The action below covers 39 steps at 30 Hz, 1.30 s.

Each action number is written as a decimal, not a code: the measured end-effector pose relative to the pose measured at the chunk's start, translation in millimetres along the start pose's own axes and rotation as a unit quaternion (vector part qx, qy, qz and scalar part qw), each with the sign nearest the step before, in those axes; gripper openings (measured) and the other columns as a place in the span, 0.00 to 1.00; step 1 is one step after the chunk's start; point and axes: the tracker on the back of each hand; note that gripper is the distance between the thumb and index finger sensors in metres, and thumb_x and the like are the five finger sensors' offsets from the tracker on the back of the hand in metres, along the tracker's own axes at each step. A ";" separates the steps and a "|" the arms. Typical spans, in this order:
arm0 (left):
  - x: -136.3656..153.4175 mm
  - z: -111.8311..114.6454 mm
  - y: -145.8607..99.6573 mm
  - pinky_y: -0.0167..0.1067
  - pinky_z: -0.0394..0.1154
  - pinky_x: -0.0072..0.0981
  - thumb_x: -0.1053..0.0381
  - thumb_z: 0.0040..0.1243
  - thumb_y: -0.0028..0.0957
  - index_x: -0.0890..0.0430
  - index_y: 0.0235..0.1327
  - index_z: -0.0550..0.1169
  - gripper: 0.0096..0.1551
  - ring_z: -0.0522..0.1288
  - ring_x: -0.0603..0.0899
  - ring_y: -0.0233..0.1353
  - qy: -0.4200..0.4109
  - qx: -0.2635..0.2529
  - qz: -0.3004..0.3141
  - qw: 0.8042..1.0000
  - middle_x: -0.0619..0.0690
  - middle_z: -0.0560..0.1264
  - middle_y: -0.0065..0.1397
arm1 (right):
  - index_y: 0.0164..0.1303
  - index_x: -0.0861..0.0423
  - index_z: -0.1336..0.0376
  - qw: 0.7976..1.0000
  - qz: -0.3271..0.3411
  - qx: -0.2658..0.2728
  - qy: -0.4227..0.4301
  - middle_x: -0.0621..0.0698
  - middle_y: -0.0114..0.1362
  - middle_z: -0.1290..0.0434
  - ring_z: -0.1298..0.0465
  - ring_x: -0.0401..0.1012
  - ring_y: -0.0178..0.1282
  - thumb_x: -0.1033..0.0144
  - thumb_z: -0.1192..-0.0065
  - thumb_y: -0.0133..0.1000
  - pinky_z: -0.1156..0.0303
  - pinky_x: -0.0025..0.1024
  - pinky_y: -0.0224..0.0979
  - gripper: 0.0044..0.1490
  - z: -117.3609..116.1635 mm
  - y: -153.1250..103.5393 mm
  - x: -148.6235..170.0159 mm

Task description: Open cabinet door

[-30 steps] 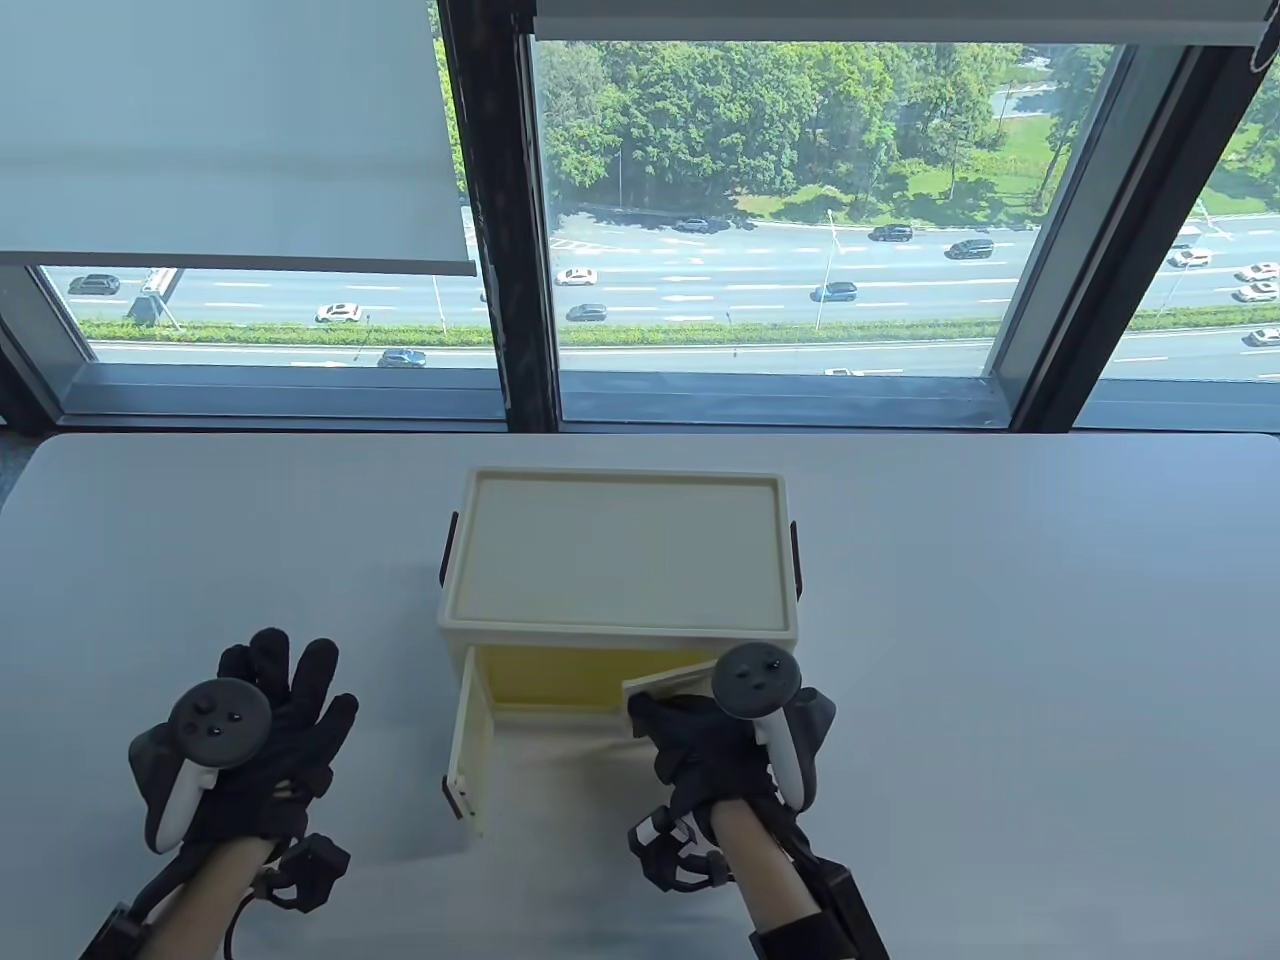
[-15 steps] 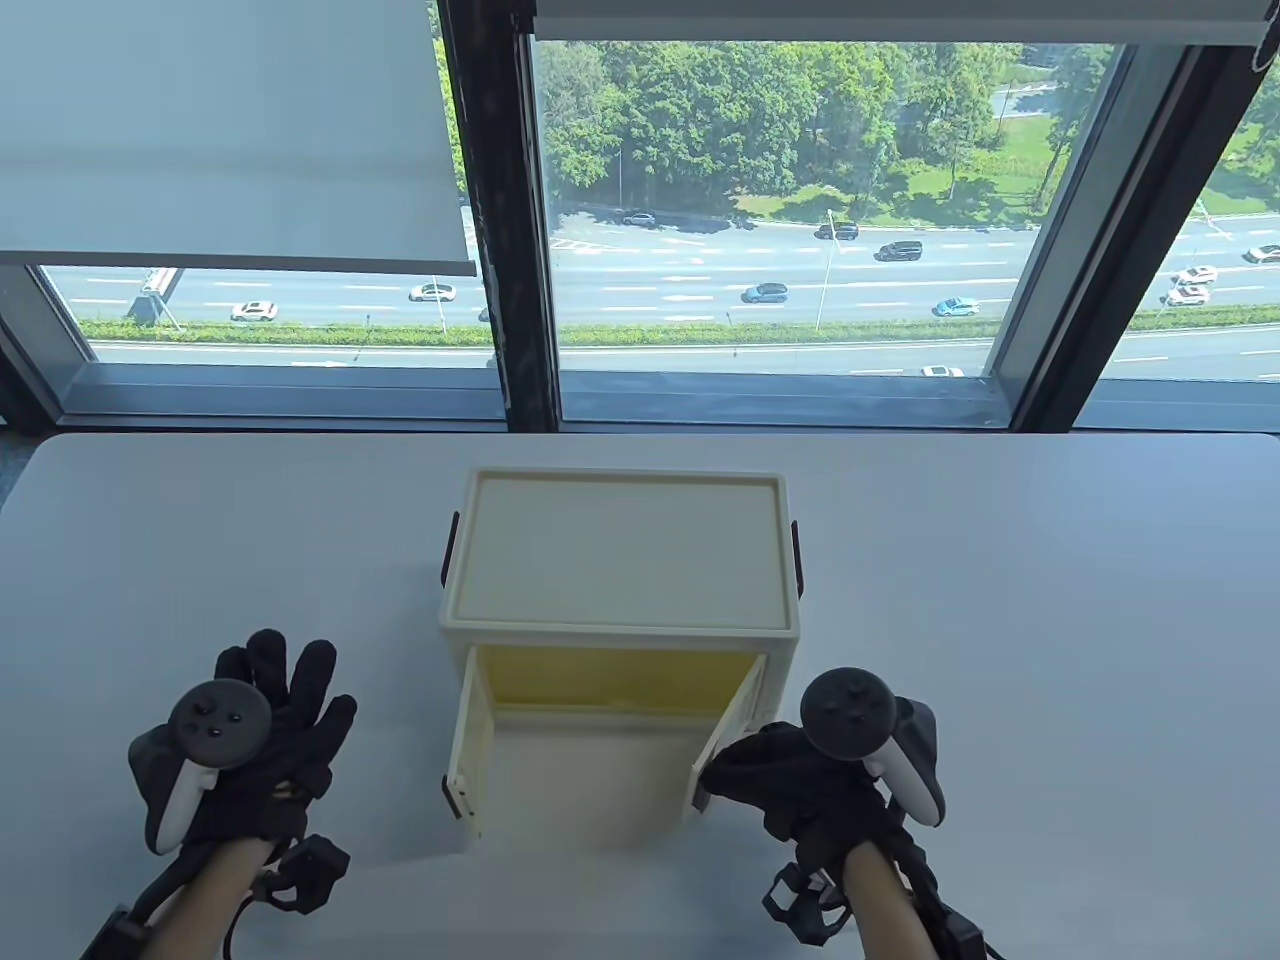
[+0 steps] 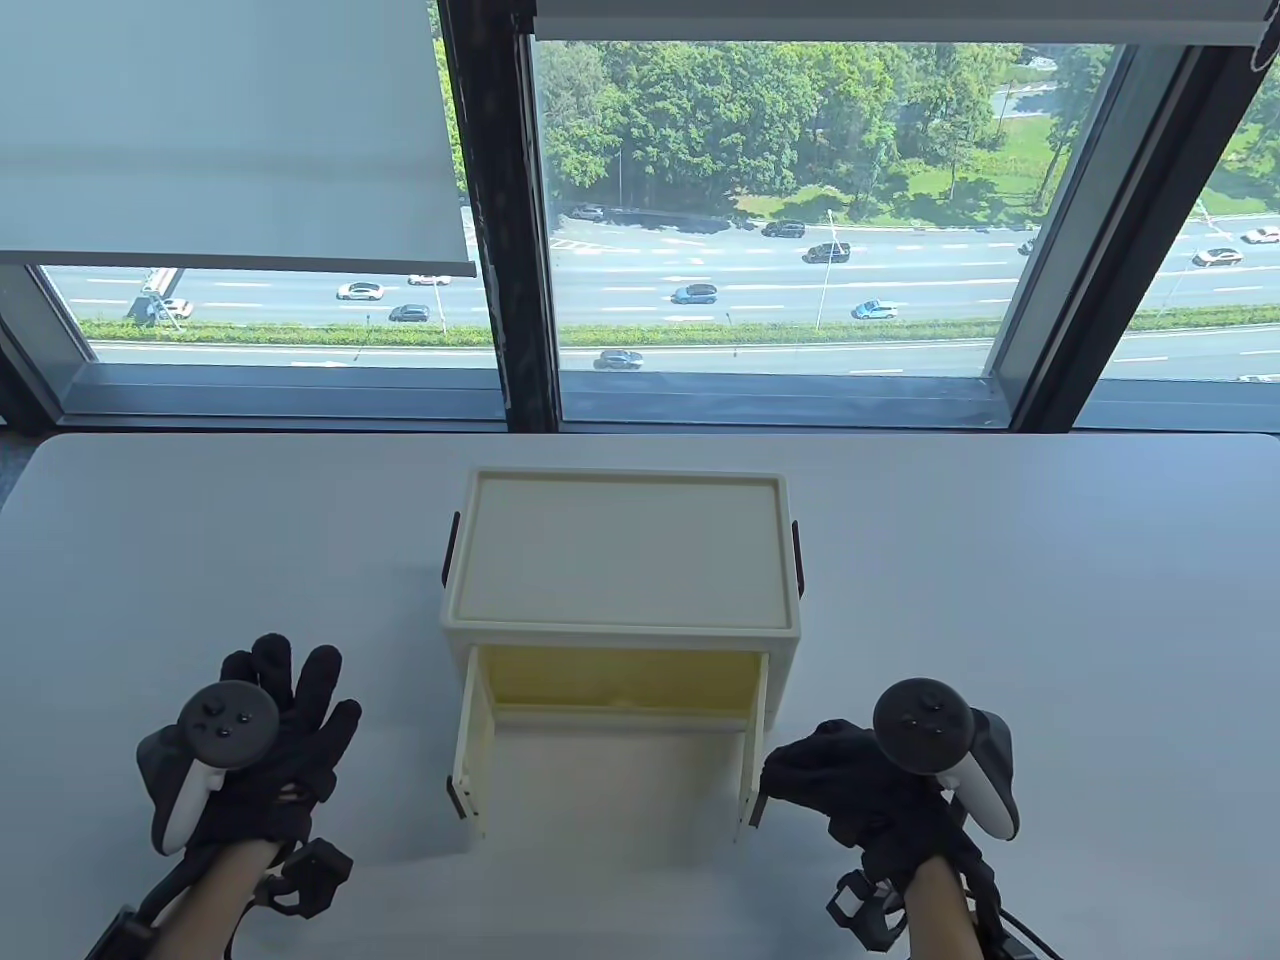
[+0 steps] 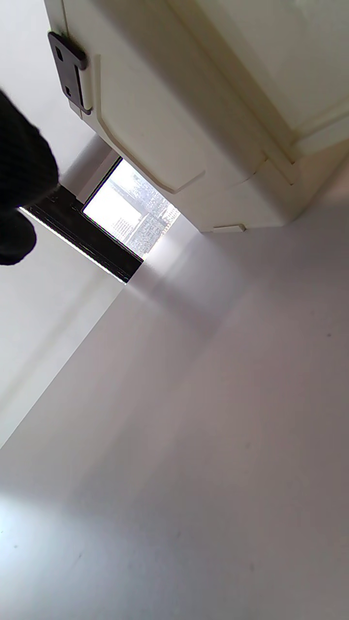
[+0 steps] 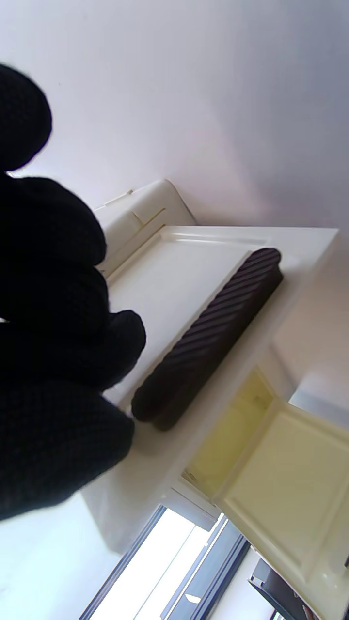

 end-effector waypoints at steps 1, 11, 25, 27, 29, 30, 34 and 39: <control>-0.1 0.0 0.0 0.78 0.32 0.57 0.35 0.48 0.59 0.35 0.81 0.53 0.37 0.20 0.48 0.82 0.000 0.000 0.000 1.000 0.34 0.28 0.83 | 0.50 0.46 0.22 1.000 -0.005 0.016 -0.003 0.48 0.58 0.26 0.25 0.49 0.56 0.49 0.30 0.51 0.35 0.54 0.61 0.22 3.3 -1.1 2.3; 0.3 0.7 1.1 0.78 0.32 0.57 0.35 0.48 0.59 0.35 0.81 0.53 0.37 0.20 0.48 0.82 0.000 -0.002 0.005 1.000 0.34 0.28 0.83 | 0.56 0.43 0.25 0.966 -0.018 0.240 -0.095 0.47 0.65 0.26 0.26 0.51 0.66 0.50 0.32 0.52 0.39 0.58 0.64 0.23 20.7 -7.7 12.9; -1.1 3.4 1.3 0.78 0.31 0.57 0.34 0.46 0.59 0.35 0.82 0.52 0.38 0.19 0.47 0.81 0.003 0.003 0.012 1.000 0.33 0.27 0.82 | 0.80 0.43 0.46 0.916 -0.039 0.263 -0.301 0.48 0.87 0.50 0.60 0.50 0.87 0.46 0.50 0.58 0.58 0.68 0.72 0.37 -7.5 10.4 22.1; -1.4 3.6 1.4 0.78 0.30 0.57 0.34 0.46 0.59 0.36 0.82 0.51 0.38 0.18 0.47 0.81 0.003 0.005 0.014 1.000 0.33 0.26 0.81 | 0.81 0.44 0.49 0.912 -0.043 0.252 -0.322 0.48 0.87 0.54 0.64 0.49 0.85 0.46 0.52 0.58 0.61 0.67 0.72 0.38 -12.0 13.5 24.4; -1.6 3.9 1.4 0.78 0.30 0.57 0.34 0.45 0.59 0.35 0.82 0.51 0.38 0.18 0.47 0.81 0.001 0.006 0.016 1.000 0.32 0.26 0.81 | 0.82 0.44 0.52 0.911 -0.048 0.237 -0.334 0.49 0.86 0.58 0.68 0.48 0.82 0.46 0.54 0.59 0.65 0.65 0.73 0.39 -16.6 16.5 27.2; -1.8 4.0 1.5 0.78 0.30 0.57 0.33 0.45 0.59 0.35 0.82 0.50 0.38 0.18 0.46 0.80 0.002 0.007 0.017 1.000 0.32 0.26 0.81 | 0.82 0.44 0.53 0.911 -0.052 0.232 -0.338 0.49 0.86 0.59 0.69 0.48 0.81 0.46 0.55 0.59 0.67 0.64 0.72 0.40 -18.3 17.7 28.4; -2.1 4.5 1.6 0.78 0.29 0.57 0.33 0.44 0.59 0.36 0.82 0.50 0.38 0.17 0.46 0.80 0.002 0.010 0.021 1.000 0.32 0.25 0.80 | 0.83 0.44 0.59 0.910 -0.067 0.217 -0.347 0.49 0.85 0.65 0.73 0.47 0.79 0.46 0.60 0.59 0.71 0.60 0.71 0.41 -21.6 20.7 33.3; -2.6 6.2 1.7 0.77 0.28 0.56 0.32 0.43 0.59 0.35 0.82 0.48 0.39 0.16 0.45 0.79 0.002 0.019 0.024 1.000 0.31 0.24 0.80 | 0.83 0.44 0.60 0.911 -0.077 0.211 -0.344 0.49 0.85 0.66 0.74 0.47 0.78 0.45 0.61 0.59 0.72 0.60 0.71 0.41 -21.4 20.8 36.6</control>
Point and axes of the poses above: the tracker on the back of each hand, its own x axis roughly to the little-finger side, its own y axis roughly from the wrist to the fingertips, z = x × y
